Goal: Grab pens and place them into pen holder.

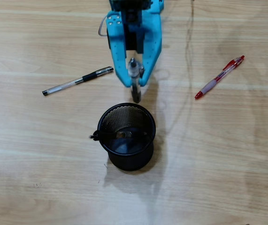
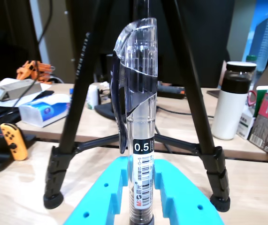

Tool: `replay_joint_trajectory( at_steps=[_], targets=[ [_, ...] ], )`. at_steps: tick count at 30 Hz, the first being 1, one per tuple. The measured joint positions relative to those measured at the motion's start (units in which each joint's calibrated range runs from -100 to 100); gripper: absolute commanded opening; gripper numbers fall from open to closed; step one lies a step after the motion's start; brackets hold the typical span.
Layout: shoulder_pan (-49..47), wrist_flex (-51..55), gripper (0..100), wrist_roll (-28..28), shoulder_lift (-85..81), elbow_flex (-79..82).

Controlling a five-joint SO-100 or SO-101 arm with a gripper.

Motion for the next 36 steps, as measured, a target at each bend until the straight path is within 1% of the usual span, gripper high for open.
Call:
replay_joint_trajectory(
  at_steps=[2, 6, 13, 17, 19, 30, 32, 35, 36],
  targets=[
    [0.5, -3.9, 2, 0.0, 3.3, 0.0],
    [1.2, -7.9, 2, 0.0, 7.5, -0.1],
    [1.0, -9.1, 3, 0.0, 11.6, 0.0],
    [1.0, -9.1, 12, 0.0, 11.5, 0.0],
    [1.0, -9.1, 15, 0.0, 11.5, 0.0],
    [0.8, -9.3, 14, 0.0, 11.5, 3.1],
    [0.2, -9.3, 10, 0.0, 11.3, 4.3],
    [-1.1, -9.3, 2, 0.8, 9.4, 7.1],
    [-1.5, -9.3, 2, 1.7, 8.2, 7.9]
  ],
)
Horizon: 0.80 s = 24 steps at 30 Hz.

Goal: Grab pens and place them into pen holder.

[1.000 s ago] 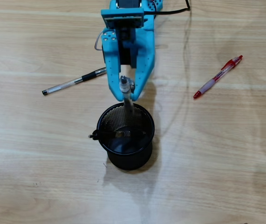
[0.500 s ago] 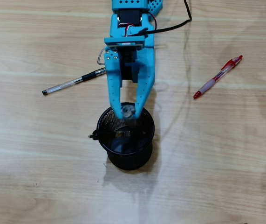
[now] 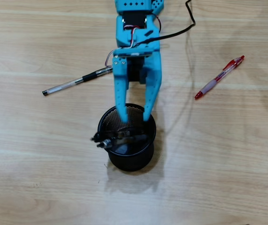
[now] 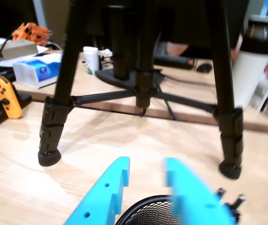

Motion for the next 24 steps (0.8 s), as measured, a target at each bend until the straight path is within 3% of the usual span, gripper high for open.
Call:
replay_joint_trajectory(
  at_steps=[6, 18, 24],
  targets=[
    [-4.4, 9.1, 2, 5.3, -8.8, 1.9],
    [-19.8, 61.1, 2, 17.9, -17.3, -12.9],
    [-24.0, 77.1, 2, 20.3, -17.6, -19.3]
  ],
)
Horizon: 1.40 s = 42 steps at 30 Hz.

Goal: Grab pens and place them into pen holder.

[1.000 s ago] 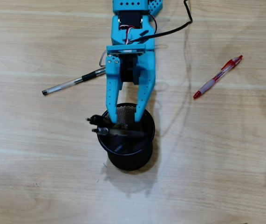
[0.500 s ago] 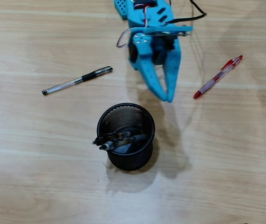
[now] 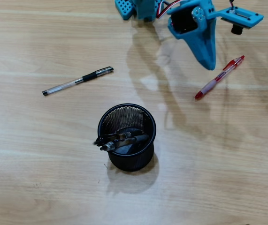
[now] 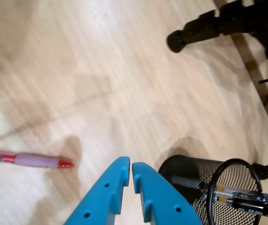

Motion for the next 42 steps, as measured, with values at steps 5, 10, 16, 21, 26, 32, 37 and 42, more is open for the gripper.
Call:
replay_joint_trajectory(
  at_steps=[5, 10, 16, 21, 26, 32, 37, 42],
  targets=[
    [-1.9, 2.1, 2, 0.0, 0.0, -0.4],
    [-6.9, 6.6, 2, 0.3, 1.4, -1.0],
    [-11.8, 12.4, 2, -8.9, 7.8, -5.2],
    [-15.4, 17.3, 2, -23.8, 12.1, -10.2],
    [-15.8, 24.1, 2, -36.9, 16.1, -14.7],
    [-17.3, 34.4, 2, -52.5, 20.6, -21.5],
    [-19.1, 47.8, 2, -61.1, 23.6, -32.2],
    [-20.3, 53.0, 2, -64.6, 27.4, -40.1]
  ],
)
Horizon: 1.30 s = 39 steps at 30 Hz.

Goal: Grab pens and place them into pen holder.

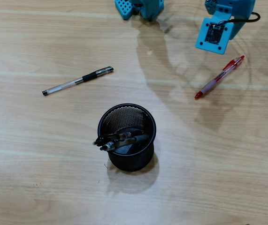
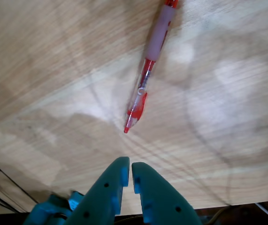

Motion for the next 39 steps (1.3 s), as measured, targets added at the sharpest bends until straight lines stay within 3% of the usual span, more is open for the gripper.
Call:
replay_joint_trajectory(
  at_steps=[5, 13, 39],
  targets=[
    [-1.3, 0.2, 3, -2.2, 4.2, -2.2],
    [-1.2, 0.2, 25, -2.2, 12.0, -8.3],
    [0.3, -16.7, 26, -2.3, 33.9, -11.8]
  ],
)
